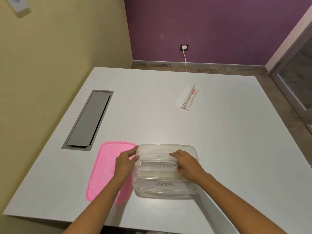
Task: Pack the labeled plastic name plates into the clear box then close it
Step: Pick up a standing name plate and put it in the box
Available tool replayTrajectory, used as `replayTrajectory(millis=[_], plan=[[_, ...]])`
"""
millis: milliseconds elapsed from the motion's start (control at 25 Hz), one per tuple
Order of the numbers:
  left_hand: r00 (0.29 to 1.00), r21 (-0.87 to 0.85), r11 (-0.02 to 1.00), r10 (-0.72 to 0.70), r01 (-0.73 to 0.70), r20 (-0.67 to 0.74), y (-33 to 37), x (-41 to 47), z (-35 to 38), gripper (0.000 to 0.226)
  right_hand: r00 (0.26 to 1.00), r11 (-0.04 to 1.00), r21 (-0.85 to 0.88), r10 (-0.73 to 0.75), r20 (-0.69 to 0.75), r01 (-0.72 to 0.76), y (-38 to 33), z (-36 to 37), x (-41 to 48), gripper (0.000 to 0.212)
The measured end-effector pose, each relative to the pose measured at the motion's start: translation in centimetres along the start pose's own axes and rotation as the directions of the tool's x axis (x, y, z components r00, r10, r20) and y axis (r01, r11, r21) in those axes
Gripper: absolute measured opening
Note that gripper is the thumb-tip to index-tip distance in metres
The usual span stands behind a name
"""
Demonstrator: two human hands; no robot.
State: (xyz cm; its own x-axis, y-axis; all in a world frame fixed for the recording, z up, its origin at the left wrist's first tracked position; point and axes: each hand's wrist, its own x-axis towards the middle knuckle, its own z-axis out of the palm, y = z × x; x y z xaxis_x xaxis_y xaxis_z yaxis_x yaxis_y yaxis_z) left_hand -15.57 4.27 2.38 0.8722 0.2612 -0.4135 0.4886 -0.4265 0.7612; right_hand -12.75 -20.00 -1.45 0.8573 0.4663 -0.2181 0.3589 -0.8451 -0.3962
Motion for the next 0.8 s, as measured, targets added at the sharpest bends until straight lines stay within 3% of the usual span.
replayTrajectory(millis=[400,600,800], plan=[[0.999,-0.044,0.999,0.022,-0.024,-0.042,0.1,-0.4,0.2,0.041,0.996,0.995,-0.090,0.049,0.078,-0.042,0.5,1.3,1.5,0.057],[0.999,-0.066,0.997,0.042,-0.044,-0.031,0.0,-0.2,0.1,0.038,0.992,0.999,0.009,0.040,-0.122,-0.039,0.0,1.9,1.0,0.055],[0.998,-0.074,0.996,0.055,-0.058,-0.039,-0.2,-0.1,0.2,0.038,0.959,0.999,-0.012,0.042,-0.282,-0.048,-0.4,2.5,0.8,0.049]])
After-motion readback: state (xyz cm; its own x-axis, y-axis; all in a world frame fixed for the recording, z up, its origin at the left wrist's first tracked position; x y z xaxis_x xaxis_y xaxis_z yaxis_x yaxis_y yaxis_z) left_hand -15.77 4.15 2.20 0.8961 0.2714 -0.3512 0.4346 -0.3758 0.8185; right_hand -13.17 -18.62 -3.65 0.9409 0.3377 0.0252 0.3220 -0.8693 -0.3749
